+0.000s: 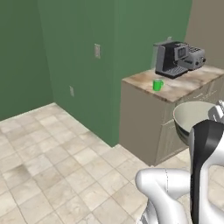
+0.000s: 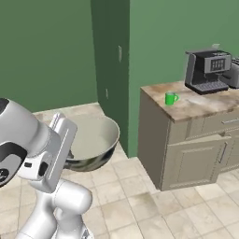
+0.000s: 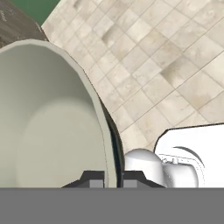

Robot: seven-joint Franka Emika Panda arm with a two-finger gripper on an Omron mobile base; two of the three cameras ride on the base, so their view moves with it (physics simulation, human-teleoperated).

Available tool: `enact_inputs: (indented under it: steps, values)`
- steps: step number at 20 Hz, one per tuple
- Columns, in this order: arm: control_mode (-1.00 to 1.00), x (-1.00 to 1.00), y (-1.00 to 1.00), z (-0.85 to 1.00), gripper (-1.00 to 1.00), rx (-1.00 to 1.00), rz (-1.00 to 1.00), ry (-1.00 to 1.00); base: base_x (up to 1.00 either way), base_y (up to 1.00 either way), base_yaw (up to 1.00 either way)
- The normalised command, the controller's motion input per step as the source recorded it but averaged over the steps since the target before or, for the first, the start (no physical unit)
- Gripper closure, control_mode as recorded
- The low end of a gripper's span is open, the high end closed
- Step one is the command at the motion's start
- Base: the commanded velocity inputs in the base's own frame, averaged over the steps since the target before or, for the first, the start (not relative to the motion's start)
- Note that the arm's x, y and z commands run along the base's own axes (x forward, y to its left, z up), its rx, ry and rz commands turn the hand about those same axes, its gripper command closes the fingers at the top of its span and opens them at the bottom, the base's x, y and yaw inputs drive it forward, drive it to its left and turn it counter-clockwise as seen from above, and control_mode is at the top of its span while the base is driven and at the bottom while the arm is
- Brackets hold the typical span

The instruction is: Clear the mugs and bowl far away from the sink.

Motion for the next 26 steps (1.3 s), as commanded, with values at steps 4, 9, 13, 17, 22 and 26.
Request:
enact_inputs:
  steps: [4, 9, 13, 17, 22, 26]
  values:
    - [1.0, 0.0, 0.0, 0.0, 1.0, 0.0, 0.0, 0.0, 0.05, -1.0, 0.0]
    - [1.0, 0.0, 0.0, 0.0, 1.0, 0.0, 0.0, 0.0, 0.08, -1.0, 0.0]
    - [1.0, 0.0, 0.0, 0.0, 1.0, 0.0, 0.0, 0.0, 0.17, -1.0, 0.01]
    - [1.0, 0.0, 0.0, 0.0, 1.0, 0.0, 0.0, 0.0, 0.48, -1.0, 0.05]
    - [1.0, 0.0, 0.0, 0.0, 1.0, 0.0, 0.0, 0.0, 0.73, -1.0, 0.09]
    - [1.0, 0.0, 0.0, 0.0, 1.0, 0.0, 0.0, 0.0, 0.85, -1.0, 0.11]
